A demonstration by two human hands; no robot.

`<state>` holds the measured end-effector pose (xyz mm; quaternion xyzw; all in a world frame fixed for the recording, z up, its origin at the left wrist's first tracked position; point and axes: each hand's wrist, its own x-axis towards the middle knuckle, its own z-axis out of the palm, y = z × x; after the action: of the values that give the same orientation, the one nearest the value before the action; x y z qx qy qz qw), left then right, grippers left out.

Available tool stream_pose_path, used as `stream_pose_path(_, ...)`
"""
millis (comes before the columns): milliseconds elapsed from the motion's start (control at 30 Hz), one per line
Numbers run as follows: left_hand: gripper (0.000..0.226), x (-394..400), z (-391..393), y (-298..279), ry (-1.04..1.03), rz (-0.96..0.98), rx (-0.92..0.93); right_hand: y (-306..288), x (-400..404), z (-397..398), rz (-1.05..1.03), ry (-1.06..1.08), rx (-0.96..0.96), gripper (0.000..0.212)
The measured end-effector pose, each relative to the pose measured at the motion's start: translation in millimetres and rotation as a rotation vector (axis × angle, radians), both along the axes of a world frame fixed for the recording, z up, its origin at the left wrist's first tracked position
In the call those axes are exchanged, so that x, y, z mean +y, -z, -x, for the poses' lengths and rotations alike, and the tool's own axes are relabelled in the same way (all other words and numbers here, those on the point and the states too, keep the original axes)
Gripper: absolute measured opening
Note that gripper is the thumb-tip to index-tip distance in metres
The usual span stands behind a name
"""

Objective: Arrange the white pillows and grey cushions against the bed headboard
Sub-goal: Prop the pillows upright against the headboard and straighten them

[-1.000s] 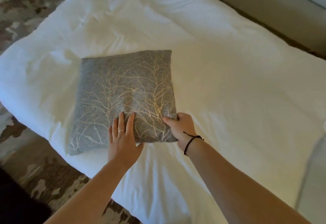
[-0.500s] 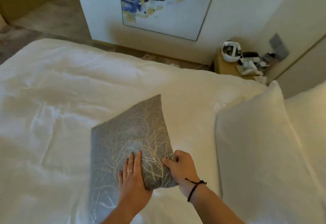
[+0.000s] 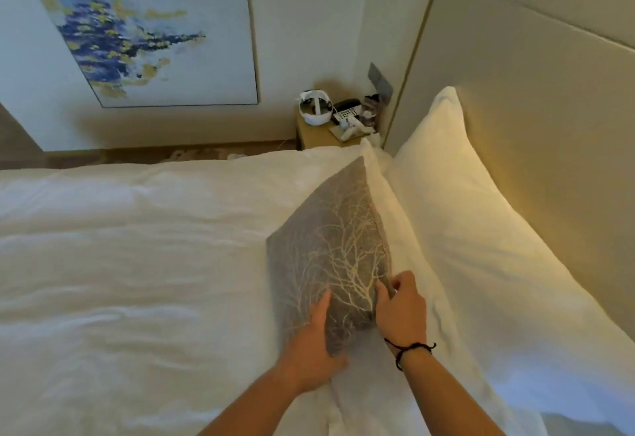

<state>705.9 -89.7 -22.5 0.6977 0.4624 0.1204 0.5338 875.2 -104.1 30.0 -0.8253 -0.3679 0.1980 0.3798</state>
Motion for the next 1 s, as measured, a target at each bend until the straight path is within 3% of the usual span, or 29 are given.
stream_pose_path(167,0.106,-10.4,-26.0,4.6,-0.113,0.040,0.023,46.2,-9.5,-44.7,0.131,-0.191,0.139,0.031)
stream_pose_path(400,0.098,-10.7,-53.1,-6.3,-0.204,-0.124,0.039,56.3,-11.2,-55.0,0.121,-0.288,0.187,0.033)
stream_pose_path(533,0.093,-16.2,-65.9,-7.6,-0.219,-0.176,0.053,50.1,-24.4,-66.2,0.264,-0.480,-0.058,0.046)
stream_pose_path(700,0.091,-24.2,-68.7,-2.5,-0.088,-0.308,0.155,48.2,-46.7,-64.3,0.270,-0.480,-0.091,0.054)
stream_pose_path(867,0.087,-22.4,-76.5,-10.9,0.050,-0.369,0.140,42.0,-96.0,-61.2,0.452,-0.531,-0.196,0.054)
stream_pose_path(1000,0.070,-25.1,-108.2,-22.8,0.193,-0.512,0.156,21.4,-135.9,-83.9,0.552,-0.506,-0.270,0.053)
